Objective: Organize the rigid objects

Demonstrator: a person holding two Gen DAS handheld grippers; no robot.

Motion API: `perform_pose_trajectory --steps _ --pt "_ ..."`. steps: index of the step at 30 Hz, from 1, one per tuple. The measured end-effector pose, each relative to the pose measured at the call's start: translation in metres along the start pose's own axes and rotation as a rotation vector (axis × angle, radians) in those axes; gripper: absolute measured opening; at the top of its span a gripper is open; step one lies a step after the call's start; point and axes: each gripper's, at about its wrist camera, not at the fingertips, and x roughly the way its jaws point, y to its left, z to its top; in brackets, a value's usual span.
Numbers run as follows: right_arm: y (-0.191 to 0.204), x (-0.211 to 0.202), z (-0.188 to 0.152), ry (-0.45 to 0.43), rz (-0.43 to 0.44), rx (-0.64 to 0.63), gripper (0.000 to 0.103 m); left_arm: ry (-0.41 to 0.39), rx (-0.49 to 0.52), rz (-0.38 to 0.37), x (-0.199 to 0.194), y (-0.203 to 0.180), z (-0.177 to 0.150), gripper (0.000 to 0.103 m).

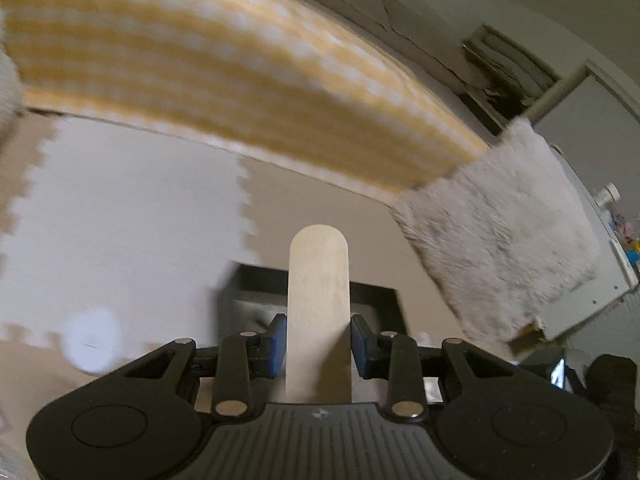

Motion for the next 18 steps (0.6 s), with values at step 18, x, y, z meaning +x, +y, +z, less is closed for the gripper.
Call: perform_pose_trajectory --steps 18 --pt "-0.006 0.003 0.000 -0.004 0.033 0.016 0.004 0.048 -0.052 0.014 0.113 -0.057 -0.022 0.035"
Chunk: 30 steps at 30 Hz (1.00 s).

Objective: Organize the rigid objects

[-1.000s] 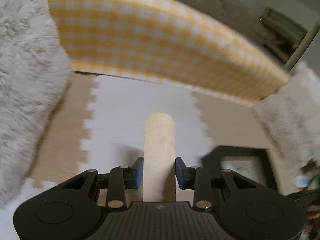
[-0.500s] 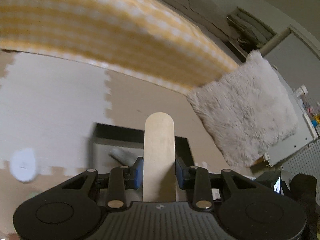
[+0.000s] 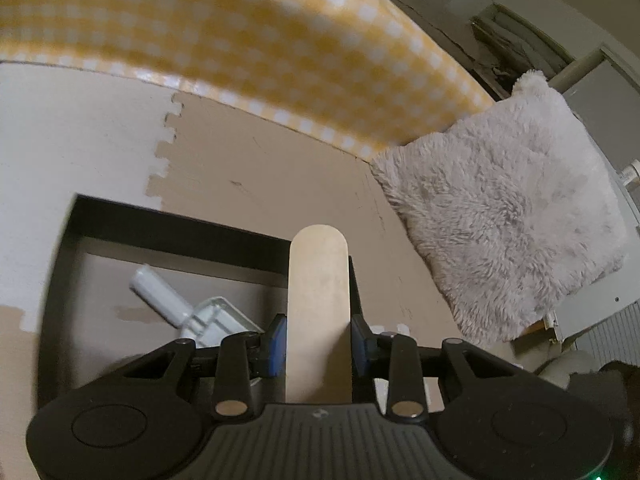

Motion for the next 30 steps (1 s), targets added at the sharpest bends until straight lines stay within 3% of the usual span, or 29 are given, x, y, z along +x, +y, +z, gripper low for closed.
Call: perform_pose_trajectory --steps 4,7,17,23,27,30 --pt "0.000 0.000 0.000 0.000 0.000 0.000 0.004 -0.006 -0.033 0.022 0.015 -0.002 -0.003 0.034" --pt "-0.001 0.001 0.000 0.000 0.002 0.000 0.004 0.024 -0.062 0.035 0.022 0.000 -0.003 0.050" --pt "-0.001 0.001 0.000 0.001 0.004 -0.002 0.004 0.069 0.032 0.064 0.017 0.002 -0.005 0.056" --pt "0.000 0.001 0.000 0.001 -0.002 -0.008 0.004 0.065 0.075 0.065 0.018 -0.002 -0.002 0.055" --pt "0.001 0.001 0.000 0.002 -0.003 -0.009 0.004 0.065 0.127 0.101 0.030 -0.007 -0.001 0.045" --pt "0.001 0.001 0.000 0.001 -0.003 -0.008 0.004 0.052 0.151 0.115 0.039 -0.008 -0.001 0.044"
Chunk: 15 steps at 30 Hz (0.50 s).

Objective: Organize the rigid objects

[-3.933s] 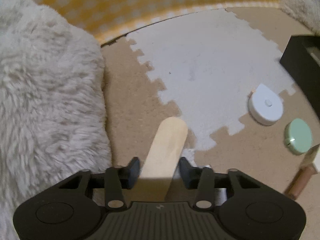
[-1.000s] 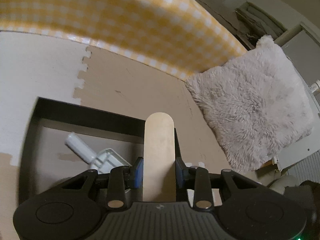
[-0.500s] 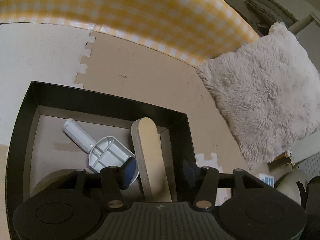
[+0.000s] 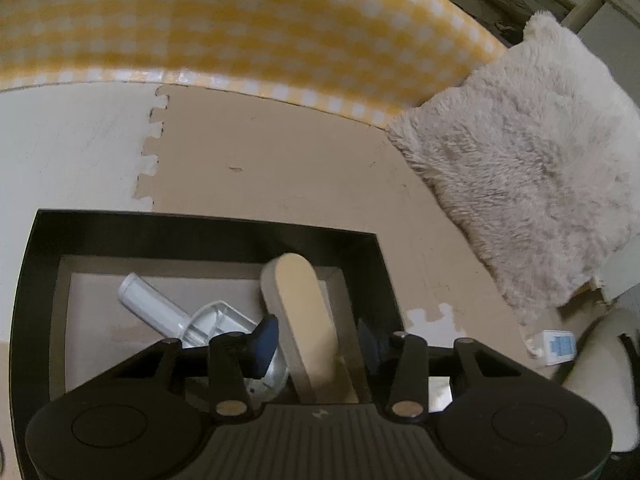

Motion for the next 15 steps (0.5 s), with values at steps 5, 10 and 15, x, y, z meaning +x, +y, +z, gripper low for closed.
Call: perform_pose_trajectory --steps 5,10,15 --pt "0.0009 -0.0001 -0.0002 0.004 0.002 0.000 0.005 -0.006 0.057 -0.031 0.0009 0.0004 -0.0019 0.043" --pt "0.0011 -0.0003 0.0011 0.003 0.000 -0.002 0.005 0.011 0.063 -0.057 -0.0008 0.0058 -0.0018 0.034" --pt "0.0016 0.0003 0.0009 0.006 -0.003 -0.002 0.005 0.003 0.085 -0.085 0.0006 0.0017 -0.0023 0.034"
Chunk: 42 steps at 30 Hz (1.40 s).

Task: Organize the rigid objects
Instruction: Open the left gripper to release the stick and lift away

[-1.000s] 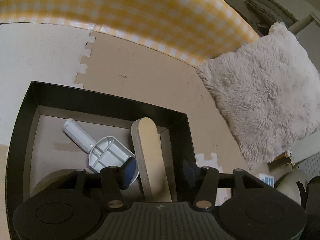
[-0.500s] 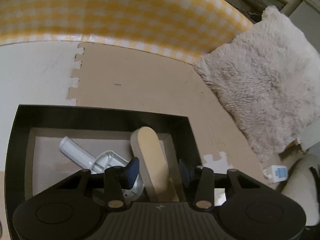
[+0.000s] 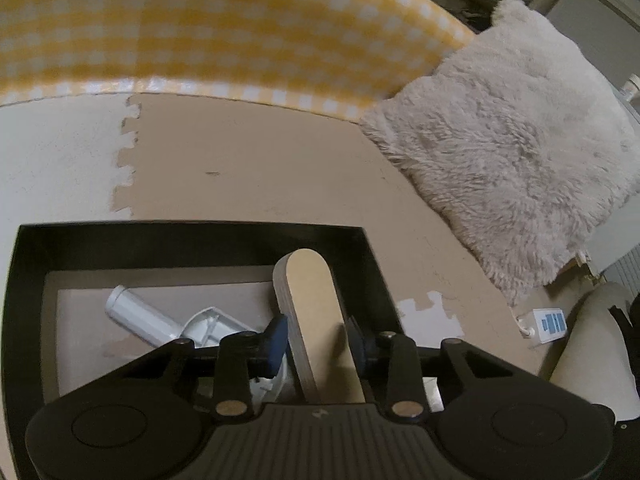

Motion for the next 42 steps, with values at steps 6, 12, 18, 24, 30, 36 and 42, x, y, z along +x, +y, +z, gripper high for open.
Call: perform_pose_trajectory --steps 6,12,18,24,30,36,42 --pt "0.000 0.000 0.000 0.002 0.000 0.001 0.005 0.038 0.027 0.019 0.006 -0.004 0.002 0.034" --pt "-0.001 0.000 0.000 -0.001 0.001 0.000 0.004 0.009 0.029 0.061 0.006 -0.006 0.003 0.034" --pt "-0.002 0.000 0.000 0.000 0.004 0.004 0.005 0.024 0.012 0.067 0.001 0.003 0.007 0.029" --pt "-0.001 0.000 0.000 0.000 0.003 0.001 0.005 0.055 0.031 0.072 -0.010 0.003 0.004 0.035" --pt "-0.001 0.000 0.000 0.001 0.001 -0.001 0.005 0.050 0.043 0.104 -0.032 0.003 0.003 0.069" --pt "-0.001 0.000 0.000 0.002 0.003 0.000 0.005 0.033 0.072 0.142 -0.058 0.010 0.002 0.088" --pt "-0.004 0.002 0.000 0.013 0.014 0.009 0.005 0.008 0.099 0.171 -0.084 0.024 -0.003 0.095"
